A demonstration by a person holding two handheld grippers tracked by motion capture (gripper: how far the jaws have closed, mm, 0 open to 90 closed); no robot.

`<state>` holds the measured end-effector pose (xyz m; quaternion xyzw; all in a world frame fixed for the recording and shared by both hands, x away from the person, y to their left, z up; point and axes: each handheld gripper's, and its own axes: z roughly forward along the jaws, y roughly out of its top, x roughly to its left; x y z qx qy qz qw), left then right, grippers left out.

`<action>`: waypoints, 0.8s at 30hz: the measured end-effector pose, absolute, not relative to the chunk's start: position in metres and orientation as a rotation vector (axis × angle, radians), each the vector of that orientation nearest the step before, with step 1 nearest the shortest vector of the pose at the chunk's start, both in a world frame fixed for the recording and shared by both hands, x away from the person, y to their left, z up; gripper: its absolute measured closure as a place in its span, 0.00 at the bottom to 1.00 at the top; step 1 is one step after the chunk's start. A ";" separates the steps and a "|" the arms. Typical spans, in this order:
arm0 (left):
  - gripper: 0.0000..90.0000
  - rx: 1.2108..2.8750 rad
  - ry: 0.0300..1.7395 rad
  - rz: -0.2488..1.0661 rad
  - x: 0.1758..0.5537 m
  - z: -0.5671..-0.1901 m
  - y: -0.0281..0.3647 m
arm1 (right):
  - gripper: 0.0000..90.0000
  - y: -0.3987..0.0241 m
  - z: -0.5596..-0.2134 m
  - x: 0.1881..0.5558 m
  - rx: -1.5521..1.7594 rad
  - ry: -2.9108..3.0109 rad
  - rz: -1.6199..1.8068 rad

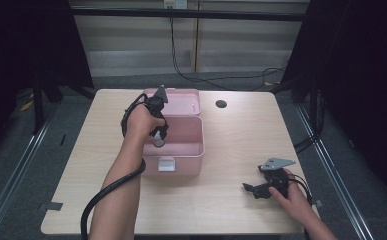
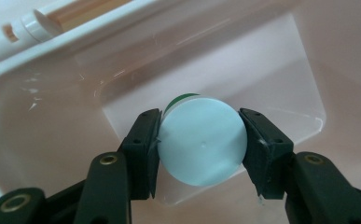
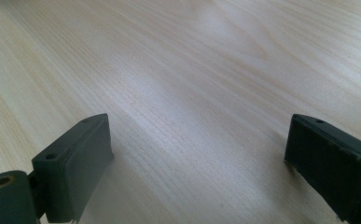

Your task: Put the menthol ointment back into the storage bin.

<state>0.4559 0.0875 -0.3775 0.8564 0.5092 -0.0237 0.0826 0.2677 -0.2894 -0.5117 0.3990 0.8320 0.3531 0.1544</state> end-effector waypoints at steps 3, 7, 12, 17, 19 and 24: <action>0.56 2.552 1.537 -0.083 0.457 -0.381 0.087 | 0.07 -0.289 -0.512 0.268 1.144 2.384 1.012; 0.56 2.530 1.575 -0.065 0.459 -0.384 0.086 | 0.08 -0.289 -0.512 0.268 1.143 2.385 1.012; 0.56 2.512 1.603 -0.062 0.460 -0.388 0.084 | 0.08 -0.289 -0.512 0.268 1.144 2.384 1.012; 0.56 2.490 1.618 -0.047 0.460 -0.392 0.082 | 0.07 -0.289 -0.512 0.268 1.143 2.384 1.012; 0.56 2.486 1.630 -0.032 0.460 -0.393 0.081 | 0.08 -0.289 -0.512 0.268 1.144 2.384 1.012; 0.56 2.484 1.639 -0.021 0.461 -0.396 0.080 | 0.08 -0.289 -0.512 0.268 1.143 2.385 1.012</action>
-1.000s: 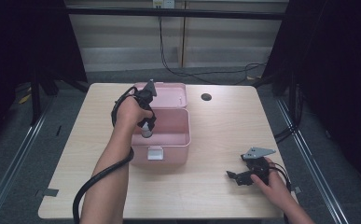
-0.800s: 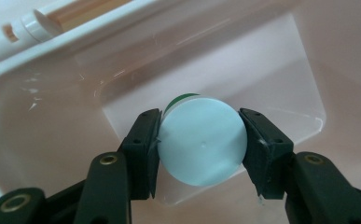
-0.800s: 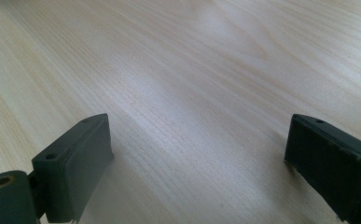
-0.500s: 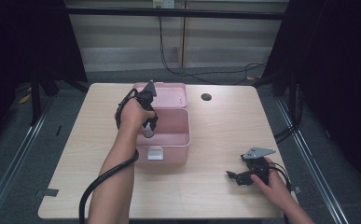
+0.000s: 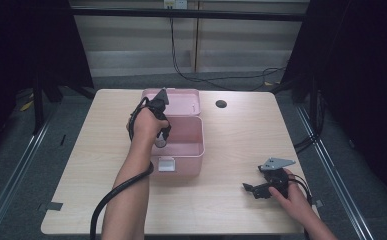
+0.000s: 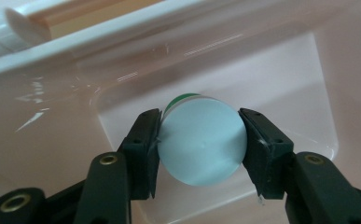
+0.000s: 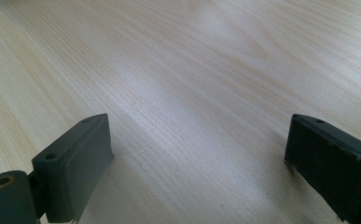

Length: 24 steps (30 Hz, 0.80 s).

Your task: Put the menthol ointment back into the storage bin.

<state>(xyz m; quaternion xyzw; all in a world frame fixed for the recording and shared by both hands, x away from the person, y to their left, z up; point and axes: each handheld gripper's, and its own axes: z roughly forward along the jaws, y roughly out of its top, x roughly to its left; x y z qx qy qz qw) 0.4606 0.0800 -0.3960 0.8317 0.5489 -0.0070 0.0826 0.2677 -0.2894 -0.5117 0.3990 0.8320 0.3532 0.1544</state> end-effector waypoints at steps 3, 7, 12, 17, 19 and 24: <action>0.56 2.475 1.647 -0.023 0.461 -0.400 0.079 | 0.08 -0.289 -0.512 0.268 1.143 2.384 1.012; 0.56 2.469 1.655 -0.014 0.462 -0.403 0.079 | 0.08 -0.289 -0.512 0.268 1.144 2.384 1.012; 0.56 2.445 1.670 -0.028 0.463 -0.409 0.080 | 0.08 -0.289 -0.512 0.268 1.144 2.384 1.012; 0.56 2.437 1.673 -0.012 0.463 -0.414 0.080 | 0.08 -0.289 -0.512 0.268 1.144 2.384 1.012; 0.56 2.433 1.680 -0.008 0.463 -0.416 0.080 | 0.07 -0.289 -0.512 0.268 1.143 2.384 1.012; 0.56 2.428 1.668 -0.003 0.463 -0.417 0.081 | 0.07 -0.290 -0.512 0.268 1.135 2.387 1.013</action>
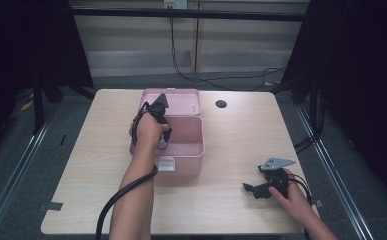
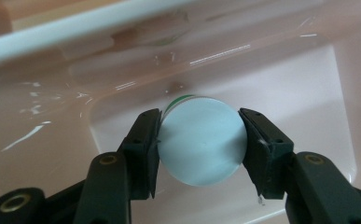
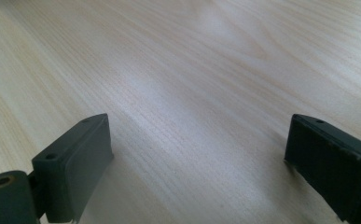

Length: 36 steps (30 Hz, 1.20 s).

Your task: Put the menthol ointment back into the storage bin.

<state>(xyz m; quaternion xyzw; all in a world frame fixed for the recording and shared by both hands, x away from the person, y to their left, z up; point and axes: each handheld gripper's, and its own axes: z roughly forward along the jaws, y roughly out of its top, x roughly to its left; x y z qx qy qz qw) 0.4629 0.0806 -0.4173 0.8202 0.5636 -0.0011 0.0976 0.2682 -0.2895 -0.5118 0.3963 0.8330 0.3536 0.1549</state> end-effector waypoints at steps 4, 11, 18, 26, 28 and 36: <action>0.56 2.427 1.668 0.011 0.463 -0.418 0.081 | 0.08 -0.290 -0.512 0.268 1.135 2.387 1.013; 0.56 2.412 1.670 0.031 0.463 -0.420 0.082 | 0.07 -0.290 -0.512 0.268 1.135 2.387 1.013; 0.56 2.419 1.658 0.031 0.464 -0.424 0.080 | 0.07 -0.290 -0.512 0.268 1.135 2.387 1.013; 0.56 2.424 1.655 0.045 0.465 -0.427 0.078 | 0.08 -0.290 -0.512 0.268 1.135 2.387 1.013; 0.56 2.428 1.655 0.047 0.465 -0.428 0.078 | 0.07 -0.290 -0.512 0.268 1.135 2.387 1.013; 0.56 2.418 1.661 0.059 0.465 -0.431 0.078 | 0.07 -0.290 -0.512 0.268 1.135 2.387 1.013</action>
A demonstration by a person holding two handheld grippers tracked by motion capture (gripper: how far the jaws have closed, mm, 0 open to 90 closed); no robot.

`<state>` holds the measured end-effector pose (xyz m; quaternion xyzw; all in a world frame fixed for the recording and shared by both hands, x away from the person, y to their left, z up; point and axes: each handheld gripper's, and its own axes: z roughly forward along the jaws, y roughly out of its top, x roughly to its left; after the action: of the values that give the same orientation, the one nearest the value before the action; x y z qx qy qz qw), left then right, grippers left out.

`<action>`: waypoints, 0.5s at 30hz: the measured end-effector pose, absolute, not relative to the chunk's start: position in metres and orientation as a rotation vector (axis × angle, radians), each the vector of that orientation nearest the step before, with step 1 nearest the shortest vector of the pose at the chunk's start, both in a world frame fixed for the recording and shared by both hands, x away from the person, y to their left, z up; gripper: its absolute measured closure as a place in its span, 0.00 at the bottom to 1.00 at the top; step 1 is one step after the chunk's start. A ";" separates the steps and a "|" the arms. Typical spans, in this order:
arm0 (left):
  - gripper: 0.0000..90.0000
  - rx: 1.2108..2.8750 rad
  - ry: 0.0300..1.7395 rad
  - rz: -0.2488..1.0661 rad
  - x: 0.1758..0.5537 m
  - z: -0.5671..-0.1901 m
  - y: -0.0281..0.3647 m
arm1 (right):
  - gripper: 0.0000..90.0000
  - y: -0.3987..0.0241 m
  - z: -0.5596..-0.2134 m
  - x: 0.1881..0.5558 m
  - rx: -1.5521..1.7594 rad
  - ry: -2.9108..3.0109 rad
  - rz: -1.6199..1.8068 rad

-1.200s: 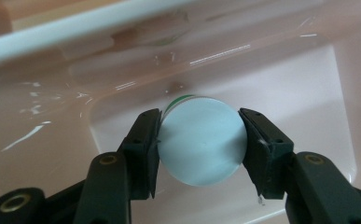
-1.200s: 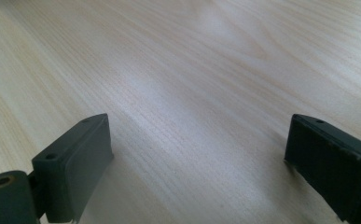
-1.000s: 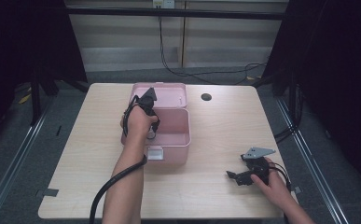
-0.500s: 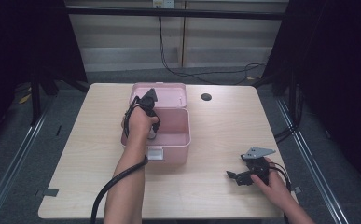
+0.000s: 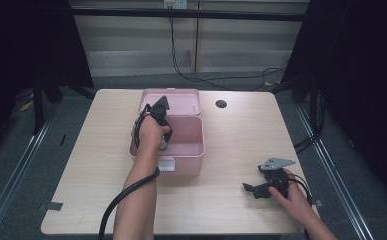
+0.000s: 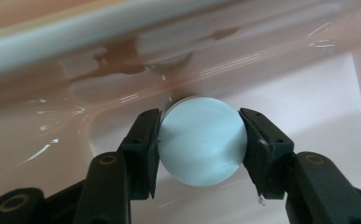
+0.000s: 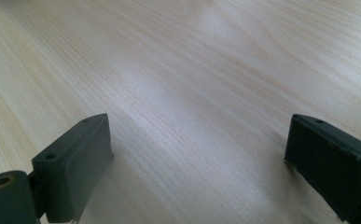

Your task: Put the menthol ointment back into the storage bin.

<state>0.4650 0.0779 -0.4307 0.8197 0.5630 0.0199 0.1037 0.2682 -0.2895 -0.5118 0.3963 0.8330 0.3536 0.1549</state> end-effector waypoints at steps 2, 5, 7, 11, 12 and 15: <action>0.56 2.418 1.658 0.055 0.465 -0.431 0.078 | 0.07 -0.290 -0.512 0.268 1.135 2.387 1.013; 0.56 2.419 1.662 0.051 0.465 -0.432 0.078 | 0.07 -0.290 -0.512 0.268 1.135 2.387 1.013; 0.56 2.420 1.657 0.055 0.465 -0.433 0.078 | 0.07 -0.290 -0.512 0.268 1.135 2.387 1.013; 0.55 2.418 1.659 0.055 0.465 -0.435 0.078 | 0.07 -0.290 -0.512 0.268 1.135 2.387 1.013; 0.55 2.418 1.659 0.055 0.465 -0.435 0.078 | 0.07 -0.290 -0.512 0.268 1.135 2.387 1.013; 0.55 2.413 1.659 0.060 0.465 -0.435 0.079 | 0.07 -0.290 -0.512 0.268 1.135 2.386 1.013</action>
<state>0.4650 0.0787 -0.4351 0.8191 0.5634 0.0204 0.1062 0.2682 -0.2895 -0.5118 0.3963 0.8330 0.3537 0.1550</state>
